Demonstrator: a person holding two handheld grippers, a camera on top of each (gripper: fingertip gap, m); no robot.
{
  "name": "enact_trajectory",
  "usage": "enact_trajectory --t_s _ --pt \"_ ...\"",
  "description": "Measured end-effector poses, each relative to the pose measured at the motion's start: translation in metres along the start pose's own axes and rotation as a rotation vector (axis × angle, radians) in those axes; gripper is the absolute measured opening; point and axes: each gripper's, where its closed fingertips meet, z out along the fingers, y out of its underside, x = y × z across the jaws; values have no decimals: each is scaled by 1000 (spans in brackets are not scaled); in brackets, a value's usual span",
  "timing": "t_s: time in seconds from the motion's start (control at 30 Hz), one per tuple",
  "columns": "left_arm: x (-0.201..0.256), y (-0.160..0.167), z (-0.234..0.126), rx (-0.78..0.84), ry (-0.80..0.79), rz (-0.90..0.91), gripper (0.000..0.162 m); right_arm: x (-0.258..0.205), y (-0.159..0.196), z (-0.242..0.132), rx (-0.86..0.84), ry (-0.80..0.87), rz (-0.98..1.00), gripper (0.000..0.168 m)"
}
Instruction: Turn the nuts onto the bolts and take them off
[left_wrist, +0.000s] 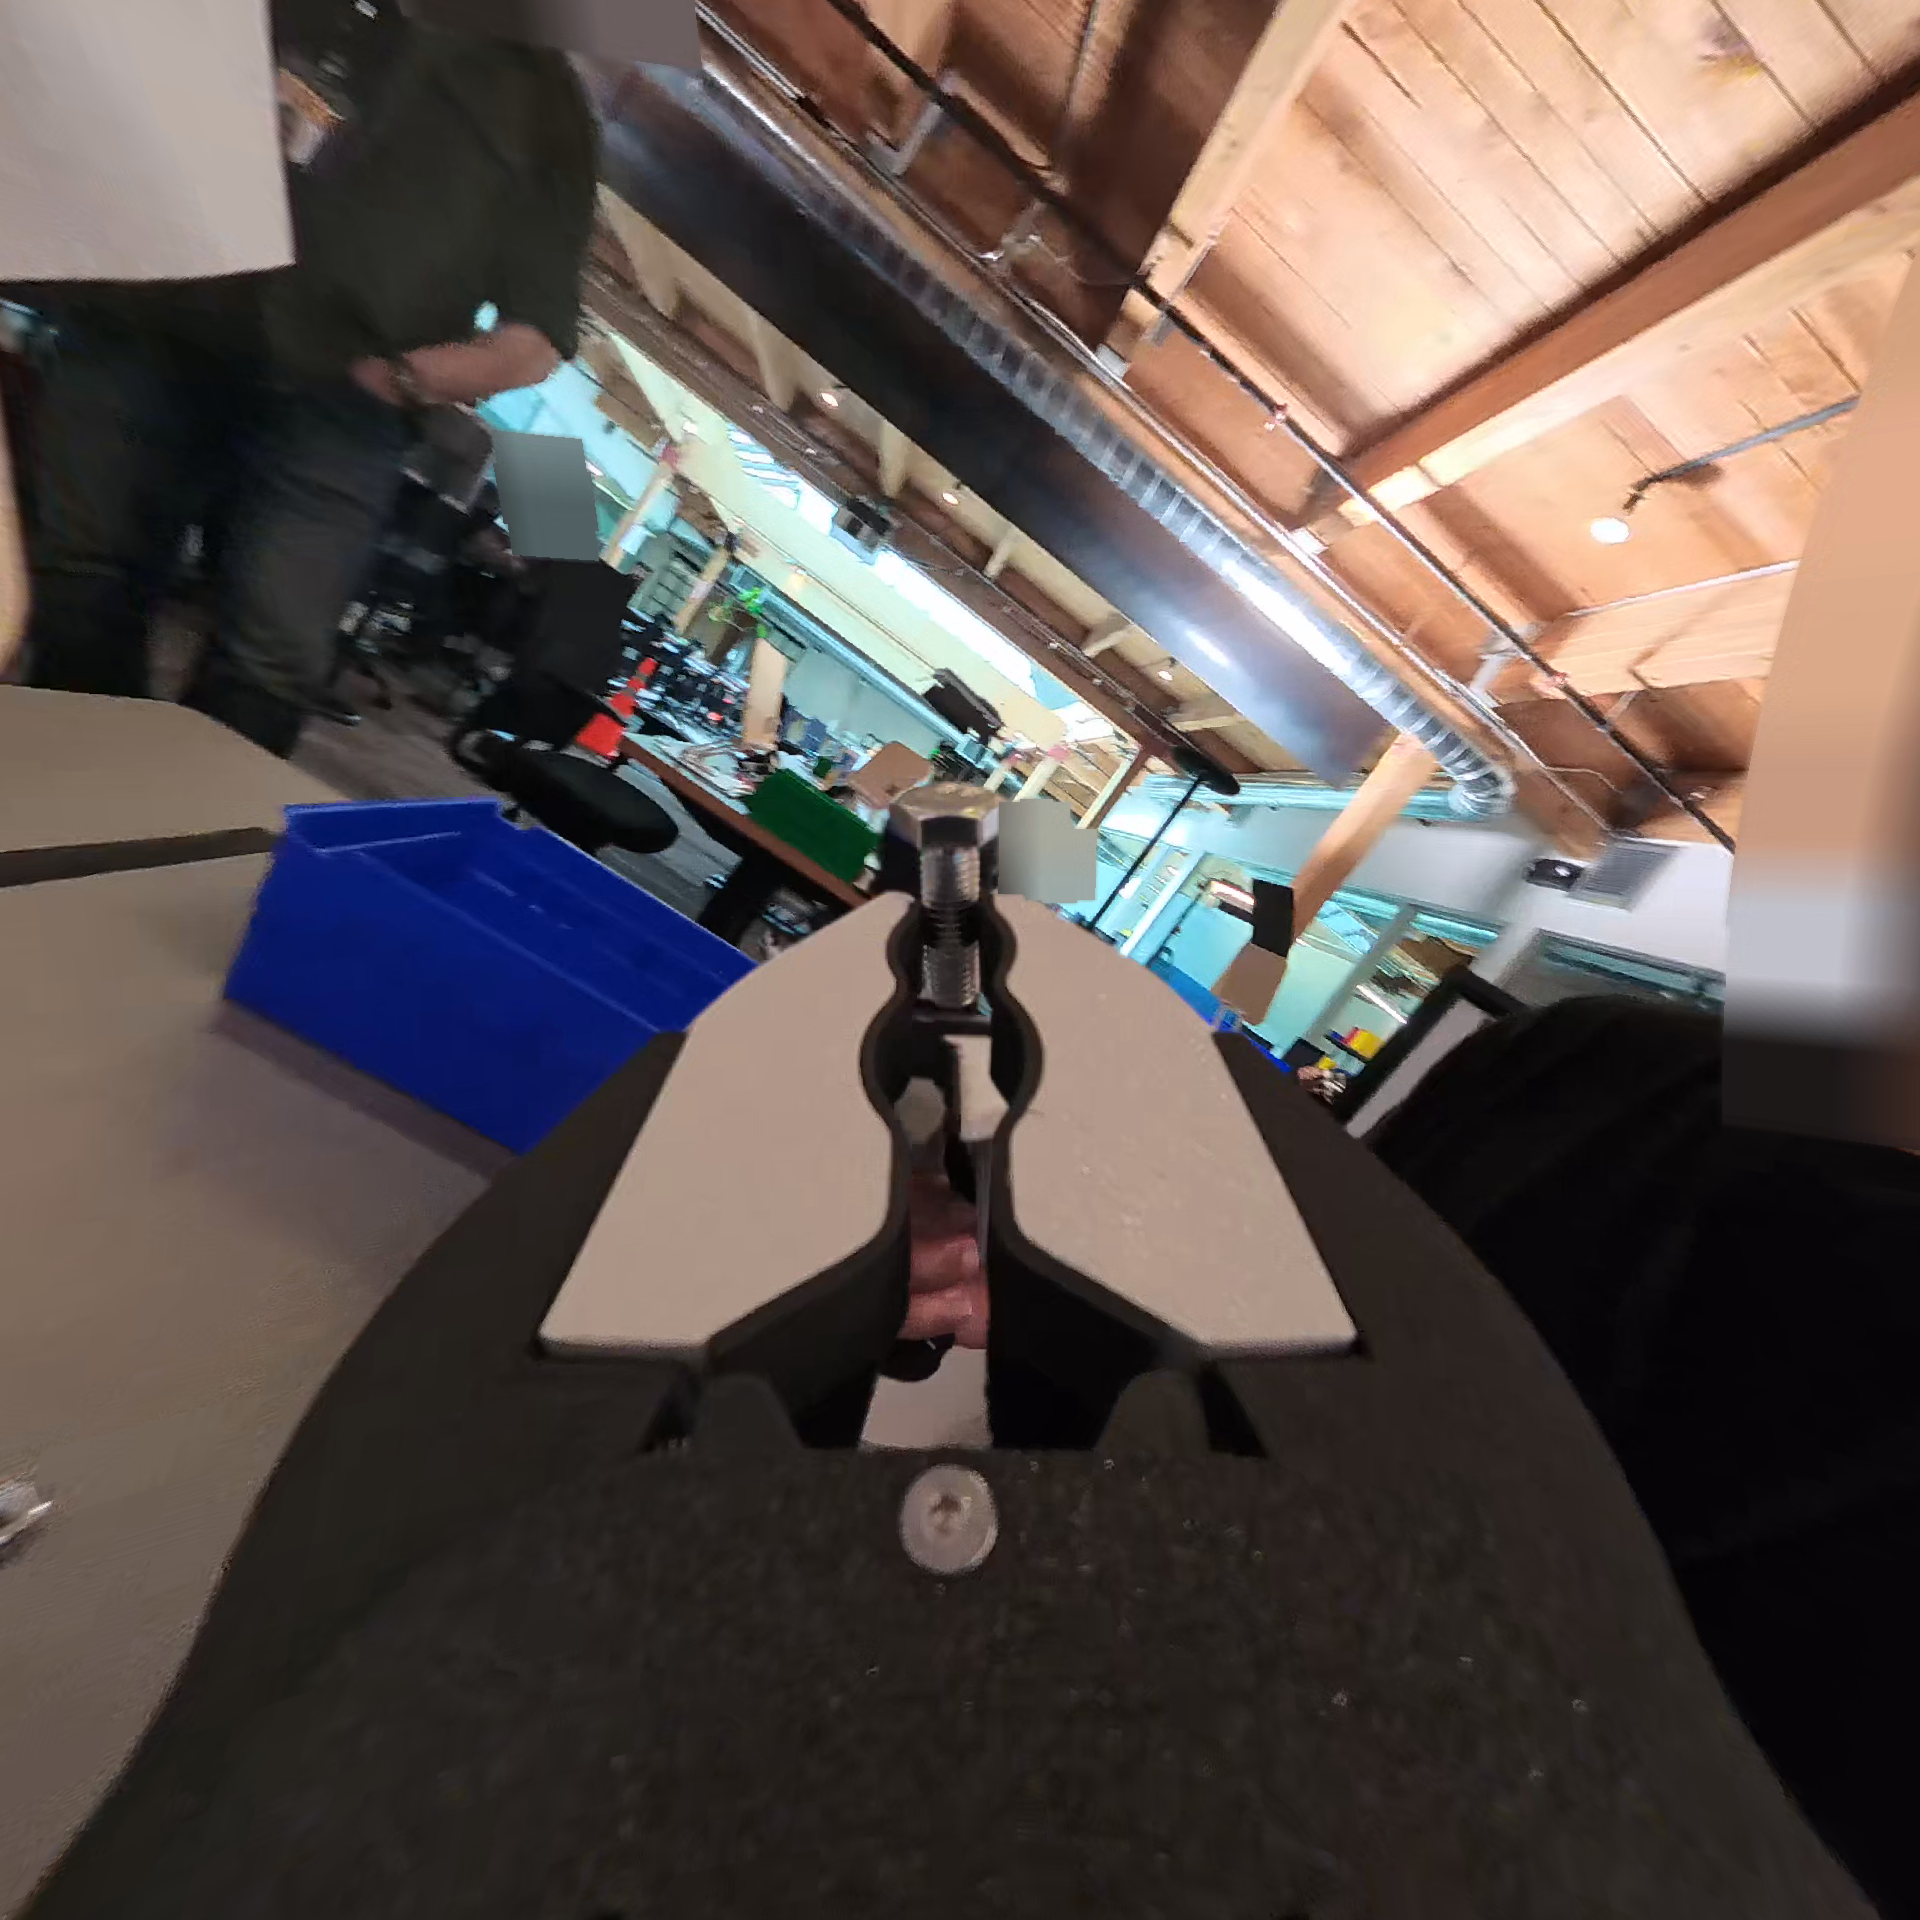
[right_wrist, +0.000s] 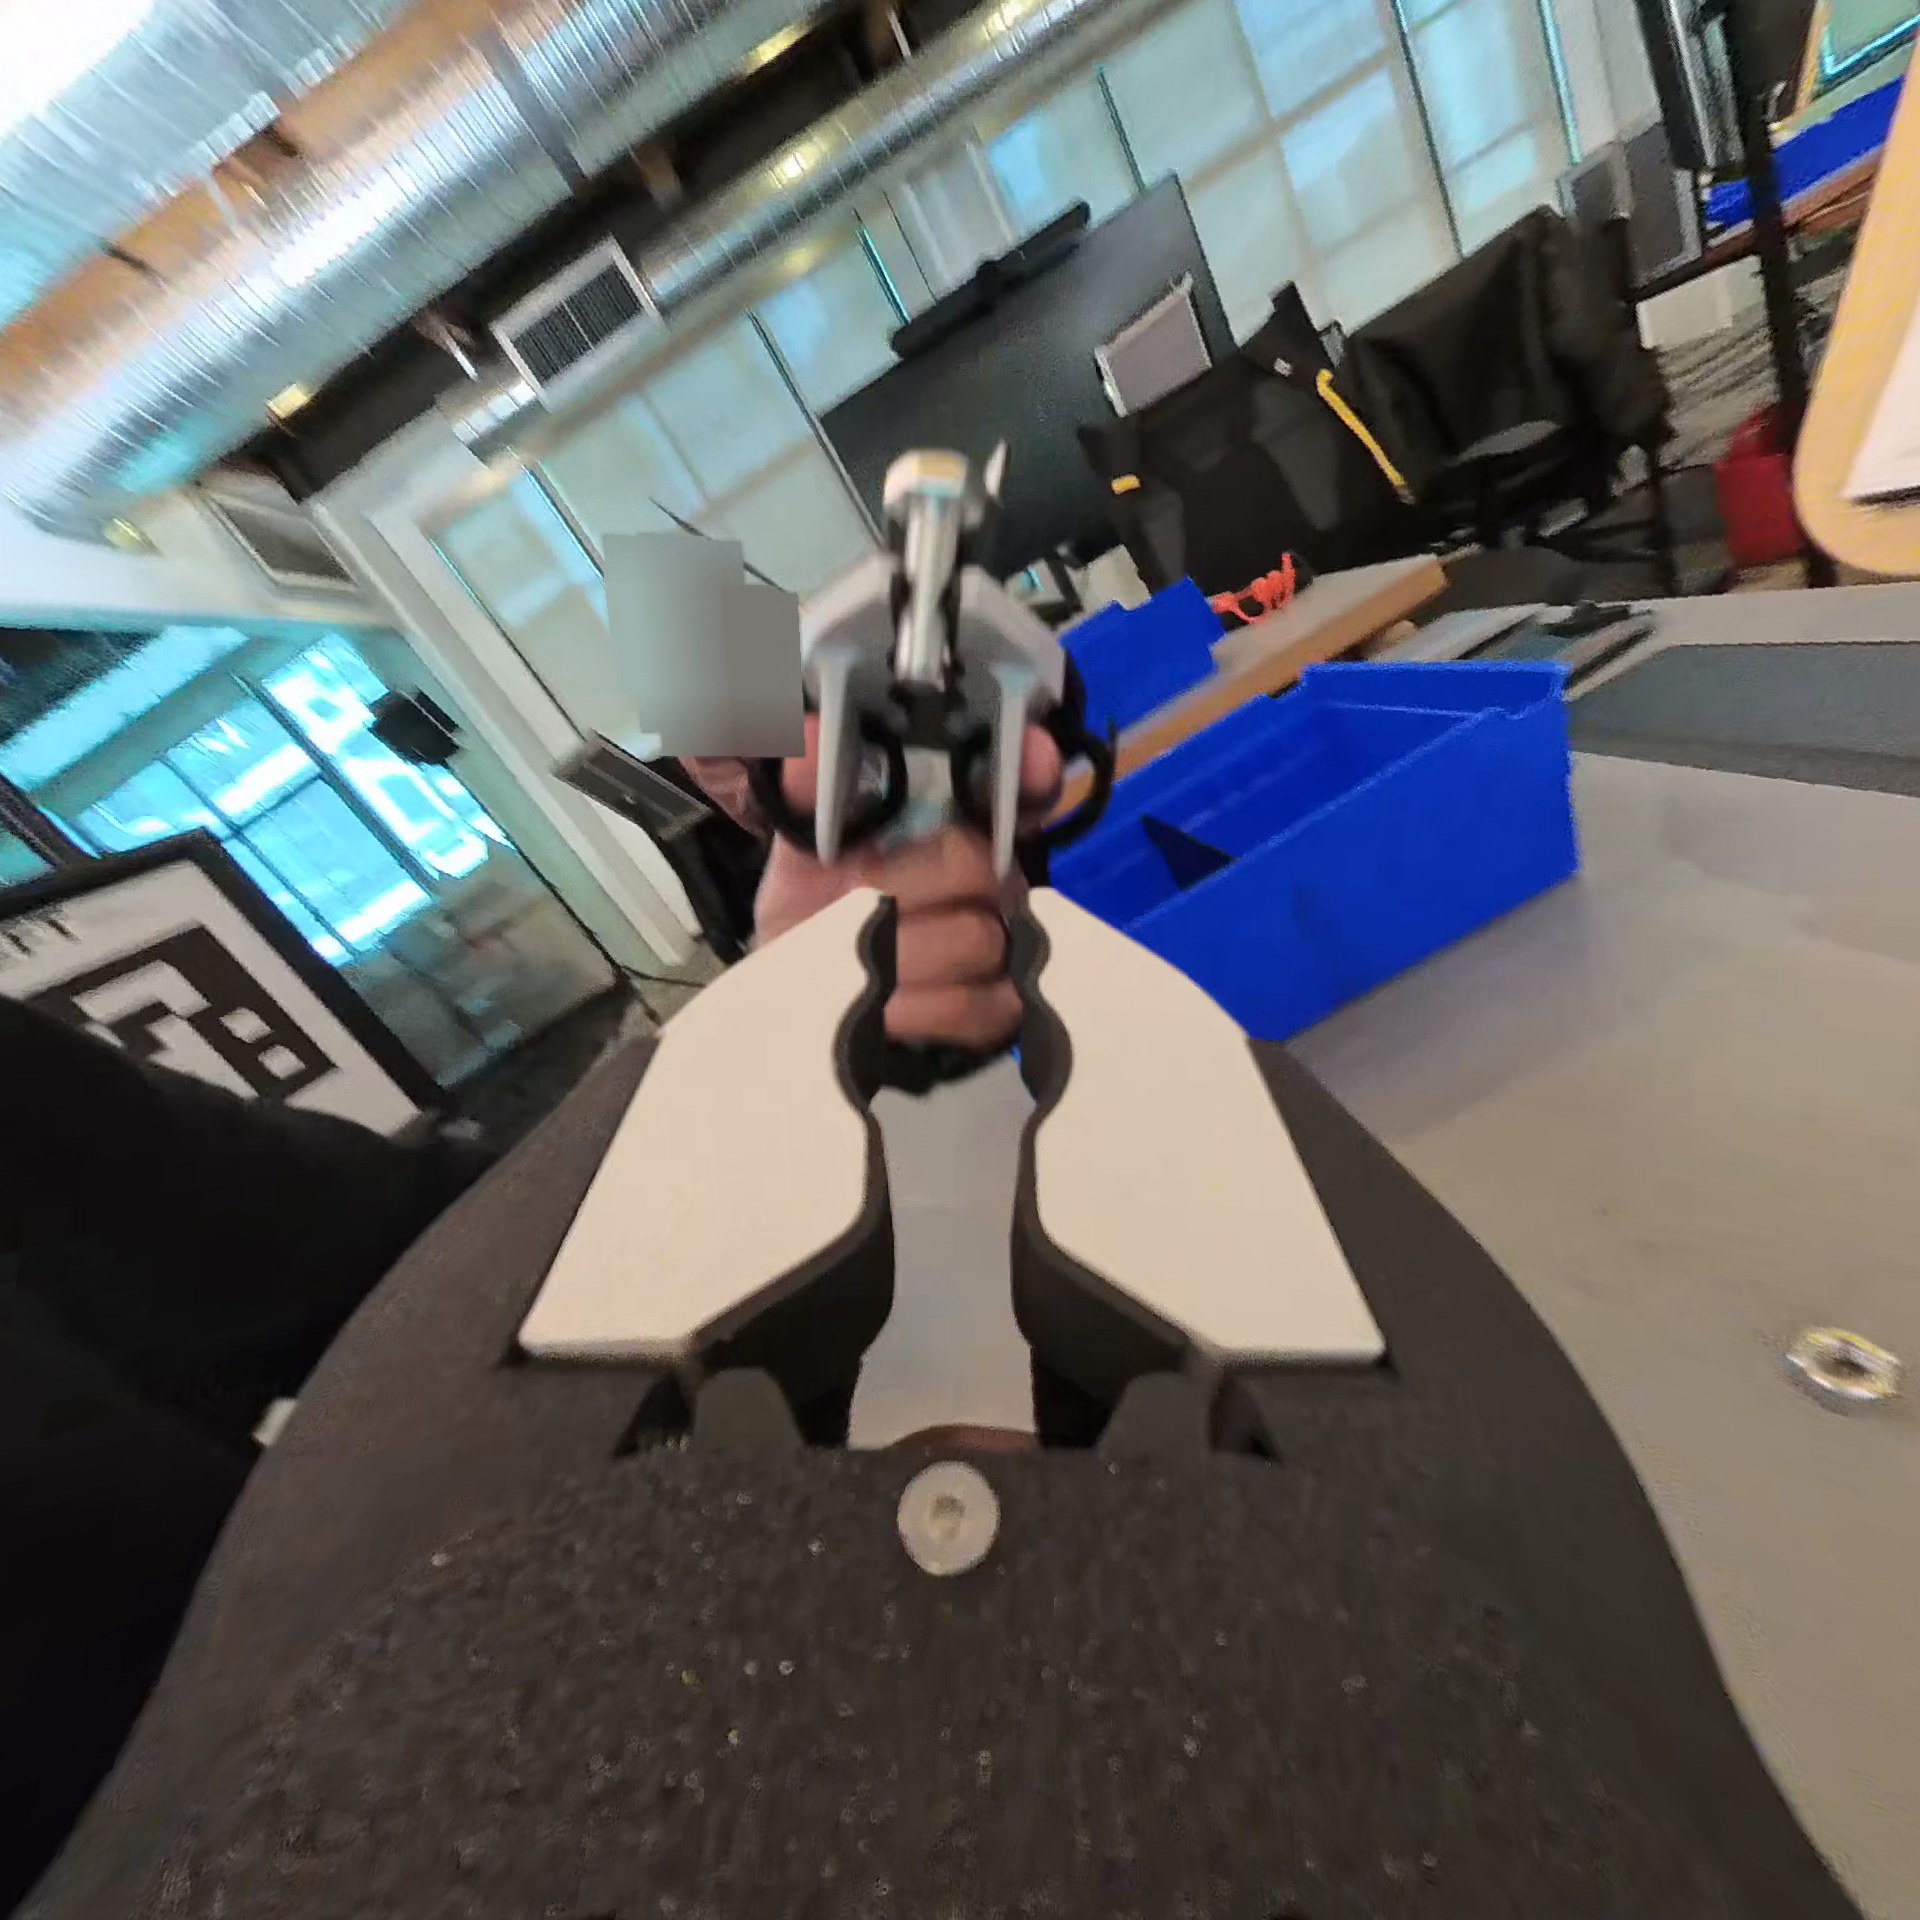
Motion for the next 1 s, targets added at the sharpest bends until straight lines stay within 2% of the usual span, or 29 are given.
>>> enact_trajectory --t_s 0.2,0.27,0.37,0.47,0.5,0.57,0.6,0.73,1.0 --pt "1 38 25 -70 23 34 9 -15 -9 -5 61 -104 106 19" --pt "-1 47 29 -97 17 42 9 -16 -8 -8 66 -111 113 19" --pt "0 53 33 -111 20 62 9 -13 -6 -11 63 -102 125 9" --pt "-2 59 32 -154 4 61 9 -10 0 -14 24 -70 72 9" --pt "-2 61 30 -183 -5 67 12 -9 2 -14 9 -49 44 9" --pt "-6 62 25 -243 -59 97 39 -7 4 -16 -5 -24 4 9" --pt "-7 61 22 -275 -90 132 43 -6 4 -18 -10 -15 -10 9" --pt "-11 54 15 -431 -201 233 49 0 11 -20 -64 47 -90 9" --pt "-14 67 9 -808 -253 301 39 9 25 -17 -215 193 -346 9"
